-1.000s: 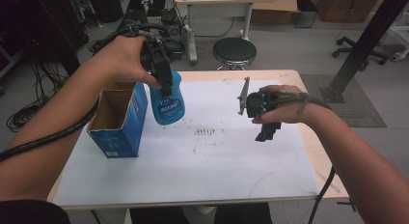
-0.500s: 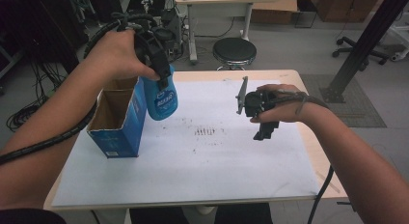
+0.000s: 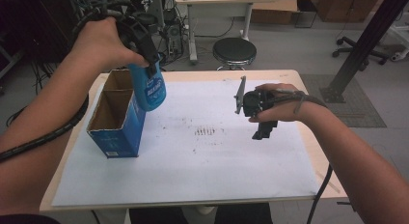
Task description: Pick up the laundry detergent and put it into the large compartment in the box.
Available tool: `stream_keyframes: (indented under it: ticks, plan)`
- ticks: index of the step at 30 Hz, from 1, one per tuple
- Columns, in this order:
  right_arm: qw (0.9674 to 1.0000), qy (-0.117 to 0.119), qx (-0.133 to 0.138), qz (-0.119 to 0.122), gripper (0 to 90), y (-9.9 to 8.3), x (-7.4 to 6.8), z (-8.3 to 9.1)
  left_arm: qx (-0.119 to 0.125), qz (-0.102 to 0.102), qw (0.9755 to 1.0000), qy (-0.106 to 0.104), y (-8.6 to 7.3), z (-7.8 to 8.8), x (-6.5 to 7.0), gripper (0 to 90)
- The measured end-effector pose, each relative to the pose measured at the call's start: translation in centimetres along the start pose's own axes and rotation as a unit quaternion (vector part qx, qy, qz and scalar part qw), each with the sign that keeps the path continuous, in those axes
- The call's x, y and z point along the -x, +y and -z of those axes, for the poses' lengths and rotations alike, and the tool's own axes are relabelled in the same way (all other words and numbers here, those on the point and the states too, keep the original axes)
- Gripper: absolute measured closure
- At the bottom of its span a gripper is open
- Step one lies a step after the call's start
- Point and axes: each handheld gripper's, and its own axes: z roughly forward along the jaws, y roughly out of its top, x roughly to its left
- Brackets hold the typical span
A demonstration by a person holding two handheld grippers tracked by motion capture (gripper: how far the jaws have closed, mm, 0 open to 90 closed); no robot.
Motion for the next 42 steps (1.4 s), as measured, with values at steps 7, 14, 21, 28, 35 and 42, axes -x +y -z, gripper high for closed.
stream_keyframes:
  ticks: [7, 14, 21, 28, 35, 42]
  plan:
    - [1.0000, -0.001, -0.001, 0.002, 6.5, 0.2, 0.1, 0.1, 0.003, 0.034, 0.9994, 0.002, -0.5, 1.2, -1.3, 38.4]
    - [1.0000, -0.001, -0.002, 0.005, 6.5, 0.4, 0.1, 0.1, 0.006, 0.060, 0.9982, 0.002, -1.3, 2.2, -2.6, 38.4]
    - [1.0000, -0.001, -0.002, 0.007, 6.5, 0.5, 0.1, 0.1, 0.005, 0.087, 0.9962, 0.003, -2.0, 2.9, -3.8, 38.4]
    - [1.0000, 0.000, -0.003, 0.009, 6.5, 0.6, 0.2, 0.0, 0.010, 0.117, 0.9931, -0.001, -2.7, 4.0, -5.1, 38.4]
    - [1.0000, -0.002, -0.002, 0.007, 6.5, 0.5, 0.3, 0.3, 0.002, 0.153, 0.9882, 0.001, -3.5, 4.6, -6.3, 38.4]
    - [1.0000, -0.003, -0.001, 0.008, 6.5, 0.5, 0.3, 0.3, -0.004, 0.195, 0.9807, -0.006, -4.6, 4.8, -7.9, 38.4]
